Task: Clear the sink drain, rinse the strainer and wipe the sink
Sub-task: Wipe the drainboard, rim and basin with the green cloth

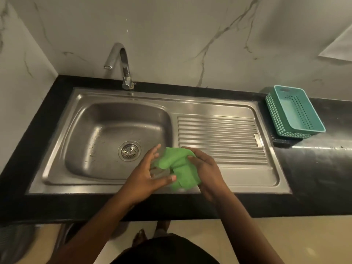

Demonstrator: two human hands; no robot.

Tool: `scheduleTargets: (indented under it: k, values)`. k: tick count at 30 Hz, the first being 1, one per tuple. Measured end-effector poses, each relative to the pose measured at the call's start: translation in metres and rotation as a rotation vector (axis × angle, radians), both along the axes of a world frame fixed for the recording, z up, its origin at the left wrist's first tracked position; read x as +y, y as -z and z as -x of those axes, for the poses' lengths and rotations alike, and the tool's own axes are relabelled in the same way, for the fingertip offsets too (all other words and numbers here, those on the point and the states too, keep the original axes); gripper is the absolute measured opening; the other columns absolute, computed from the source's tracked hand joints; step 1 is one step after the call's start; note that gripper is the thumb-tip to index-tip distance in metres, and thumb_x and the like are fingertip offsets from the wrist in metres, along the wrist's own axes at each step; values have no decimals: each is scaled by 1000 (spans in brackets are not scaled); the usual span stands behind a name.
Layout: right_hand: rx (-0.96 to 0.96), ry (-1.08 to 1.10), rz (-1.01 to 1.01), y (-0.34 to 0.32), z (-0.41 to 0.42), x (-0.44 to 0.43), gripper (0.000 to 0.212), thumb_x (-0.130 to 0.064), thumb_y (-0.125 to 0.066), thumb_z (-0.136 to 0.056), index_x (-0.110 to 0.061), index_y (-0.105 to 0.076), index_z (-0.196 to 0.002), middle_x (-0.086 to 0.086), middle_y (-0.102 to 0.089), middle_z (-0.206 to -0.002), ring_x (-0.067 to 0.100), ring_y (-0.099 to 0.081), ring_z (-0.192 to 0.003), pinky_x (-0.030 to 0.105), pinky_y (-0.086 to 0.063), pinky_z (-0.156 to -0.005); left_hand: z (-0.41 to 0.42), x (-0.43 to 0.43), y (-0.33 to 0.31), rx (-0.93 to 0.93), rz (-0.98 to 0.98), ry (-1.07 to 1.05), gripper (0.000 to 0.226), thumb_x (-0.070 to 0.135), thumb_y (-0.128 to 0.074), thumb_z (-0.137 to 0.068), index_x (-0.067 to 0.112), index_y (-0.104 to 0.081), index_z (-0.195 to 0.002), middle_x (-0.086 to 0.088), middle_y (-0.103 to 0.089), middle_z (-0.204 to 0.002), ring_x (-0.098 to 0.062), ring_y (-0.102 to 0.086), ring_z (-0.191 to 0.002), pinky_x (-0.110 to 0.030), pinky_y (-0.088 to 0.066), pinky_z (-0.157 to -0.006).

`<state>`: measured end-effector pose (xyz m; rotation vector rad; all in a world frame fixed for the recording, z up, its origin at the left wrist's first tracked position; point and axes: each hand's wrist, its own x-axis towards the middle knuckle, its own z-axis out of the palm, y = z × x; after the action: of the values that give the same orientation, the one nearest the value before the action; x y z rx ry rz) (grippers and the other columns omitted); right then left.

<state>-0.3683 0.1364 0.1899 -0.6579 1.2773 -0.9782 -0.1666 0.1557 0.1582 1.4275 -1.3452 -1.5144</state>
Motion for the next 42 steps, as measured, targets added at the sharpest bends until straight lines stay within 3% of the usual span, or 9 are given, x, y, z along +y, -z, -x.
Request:
scheduleTargets:
  k: [5,8,12,16,21,25,32,38,42]
  values:
    - [-101,-38,-89,-4,-4,59,31,-9,-48,-107,-14,-69,-130,17,-75,-122,38,-69,-118,56,-53,-105,-8,29,9,16,-75,-34,98,48,-90,-74,49,-37,-156,11,-62,-143,-12,-59,-132,-24,-48,-95]
    - [-210,-49,-96,-9,1,85,34,-13,-48,-107,-19,-67,-135,17,-72,-130,38,-67,-122,57,-51,-107,-7,44,10,17,-148,-29,99,56,-90,-70,42,-43,-155,8,-60,-144,-16,-63,-130,-38,-54,-104]
    - [-366,-67,-59,-13,15,116,45,-6,-50,-104,-24,-60,-143,15,-66,-140,40,-63,-129,50,-56,-101,8,65,9,222,-387,8,91,68,-89,-66,29,-58,-142,-4,-71,-137,-26,-73,-119,-52,-54,-109]
    - [-374,-75,-18,-9,36,140,61,2,-53,-100,-31,-50,-151,13,-63,-143,39,-62,-130,47,-57,-100,36,83,8,313,-416,0,74,60,-85,-75,17,-68,-132,-12,-79,-122,-33,-77,-110,-47,-62,-93]
    - [-338,-118,20,-8,72,159,53,-8,-60,-103,-29,-51,-151,13,-62,-145,36,-61,-132,45,-57,-101,81,86,0,199,-220,-34,31,26,-74,-97,34,-72,-127,-8,-79,-116,-26,-79,-103,-45,-66,-77]
    - [-215,-107,22,-4,125,168,45,-20,-59,-105,-27,-52,-149,10,-66,-141,32,-64,-129,46,-58,-99,133,86,-9,140,-69,-1,48,8,-69,-99,44,-66,-131,-2,-75,-127,-23,-76,-110,-49,-65,-85]
    - [-202,-129,-25,2,236,177,34,-29,-57,-106,-28,-64,-139,10,-69,-137,32,-67,-125,48,-60,-97,242,100,-23,76,64,144,65,4,-66,-98,49,-53,-143,14,-71,-131,-12,-72,-116,-41,-64,-93]
    - [-206,-63,43,13,305,175,42,-6,-52,-106,-21,-57,-145,14,-67,-139,38,-65,-126,53,-57,-101,311,103,-24,110,34,164,87,4,-69,-96,60,-31,-151,6,-66,-141,-16,-74,-115,-42,-65,-89]
    - [-161,-11,83,7,342,152,50,1,-50,-105,-25,-53,-148,13,-70,-134,35,-69,-121,46,-62,-91,344,87,-20,120,-3,130,103,7,-76,-93,54,-14,-162,9,-51,-154,-15,-76,-110,-44,-66,-86]
